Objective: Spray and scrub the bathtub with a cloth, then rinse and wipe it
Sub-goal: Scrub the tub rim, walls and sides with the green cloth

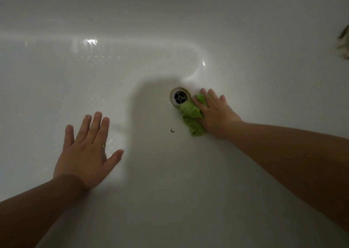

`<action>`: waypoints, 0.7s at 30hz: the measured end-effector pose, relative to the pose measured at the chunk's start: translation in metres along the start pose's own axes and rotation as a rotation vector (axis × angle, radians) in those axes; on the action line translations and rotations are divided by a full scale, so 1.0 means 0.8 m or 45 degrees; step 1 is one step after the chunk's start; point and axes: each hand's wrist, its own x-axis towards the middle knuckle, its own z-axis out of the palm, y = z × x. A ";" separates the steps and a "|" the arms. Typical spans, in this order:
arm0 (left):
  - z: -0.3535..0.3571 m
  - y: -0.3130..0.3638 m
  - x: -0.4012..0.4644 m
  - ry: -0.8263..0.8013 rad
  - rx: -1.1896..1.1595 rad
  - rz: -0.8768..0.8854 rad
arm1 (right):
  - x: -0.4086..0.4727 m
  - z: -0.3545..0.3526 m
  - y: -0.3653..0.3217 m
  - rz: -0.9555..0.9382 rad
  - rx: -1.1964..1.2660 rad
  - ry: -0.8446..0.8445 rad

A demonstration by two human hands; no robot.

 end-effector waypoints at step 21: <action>-0.011 0.000 -0.036 -0.190 -0.059 -0.050 | 0.038 -0.037 -0.212 -0.196 0.348 0.110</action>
